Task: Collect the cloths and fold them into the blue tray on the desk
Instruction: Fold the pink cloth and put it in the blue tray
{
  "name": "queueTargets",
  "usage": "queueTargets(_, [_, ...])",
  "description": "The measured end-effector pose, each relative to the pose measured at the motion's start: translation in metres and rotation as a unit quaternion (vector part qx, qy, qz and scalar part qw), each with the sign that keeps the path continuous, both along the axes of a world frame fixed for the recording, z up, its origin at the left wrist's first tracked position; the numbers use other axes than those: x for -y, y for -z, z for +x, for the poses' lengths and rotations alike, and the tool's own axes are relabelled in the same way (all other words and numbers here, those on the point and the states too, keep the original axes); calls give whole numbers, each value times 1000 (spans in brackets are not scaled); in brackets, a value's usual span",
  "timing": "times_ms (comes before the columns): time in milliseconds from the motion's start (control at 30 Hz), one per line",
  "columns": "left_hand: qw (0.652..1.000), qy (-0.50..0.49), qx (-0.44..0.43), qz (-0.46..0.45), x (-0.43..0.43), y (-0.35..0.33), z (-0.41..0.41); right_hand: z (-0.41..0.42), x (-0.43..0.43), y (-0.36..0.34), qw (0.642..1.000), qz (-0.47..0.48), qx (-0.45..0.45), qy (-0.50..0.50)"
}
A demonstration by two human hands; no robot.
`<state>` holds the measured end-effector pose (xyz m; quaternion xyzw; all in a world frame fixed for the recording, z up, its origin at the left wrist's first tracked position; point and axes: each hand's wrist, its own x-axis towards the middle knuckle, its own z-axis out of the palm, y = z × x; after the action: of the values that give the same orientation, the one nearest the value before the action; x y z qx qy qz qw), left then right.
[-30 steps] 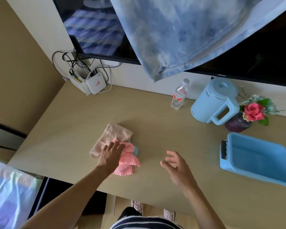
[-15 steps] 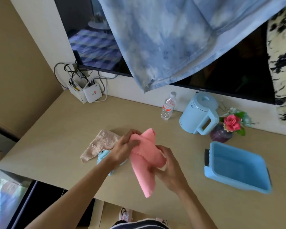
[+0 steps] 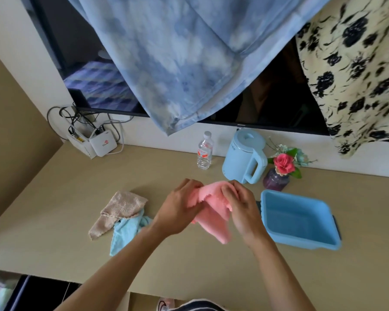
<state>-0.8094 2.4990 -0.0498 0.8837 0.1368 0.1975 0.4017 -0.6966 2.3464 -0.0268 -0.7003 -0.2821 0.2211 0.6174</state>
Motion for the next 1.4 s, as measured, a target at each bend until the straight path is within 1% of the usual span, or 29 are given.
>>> queueTargets(67, [999,22,23,19,-1,-5,4,6,4,-6,1000,-1,-9,20])
queueTargets(200, [997,60,6,43,-8,-11,10,17,9,-10,995,7,-47,87])
queueTargets(233, [997,61,3,41,-8,-13,12,19,10,-9,994,13,-50,100])
queueTargets(300, [999,53,-7,-6,-7,-17,17,21,12,-8,992,1,-54,112])
queueTargets(367, [997,30,-21,-65,-6,-24,21,21,14,-7,995,-31,-55,72])
queueTargets(433, [996,10,-27,-90,-6,-29,25,21,17,-4,998,-62,-20,-12])
queueTargets(500, [995,8,-26,-91,-5,-34,28,19,17,-3,992,-87,53,-71])
queueTargets(533, [996,12,-25,-89,-4,-36,29,18,16,-1,988,-96,98,-74])
queueTargets(600, [997,15,-22,-77,-6,-38,31,19,14,0,984,-90,152,-29])
queueTargets(700, [999,15,-32,-33,-16,-37,30,26,13,-1,979,-57,192,27])
queueTargets(767, [999,19,-44,-16,-25,-35,28,31,13,-4,981,-38,190,27])
queueTargets(867, [999,-3,-46,25,-38,-27,24,39,10,-5,981,-41,187,34])
queueTargets(933, [996,-20,-42,71,-47,-19,23,45,8,-4,975,-49,211,41])
queueTargets(1000, [993,-43,-43,97,-55,-11,21,50,7,-3,970,-56,229,53])
queueTargets(1167, [984,-106,-65,127,-77,6,17,66,7,3,960,-116,243,79])
queueTargets(1233, [981,-120,-64,136,-87,9,16,70,9,4,960,-122,235,90])
queueTargets(1333, [982,-113,-43,145,-94,8,11,70,14,4,965,-108,222,92])
queueTargets(1400, [985,-90,-34,146,-94,6,3,65,21,8,968,-94,220,71])
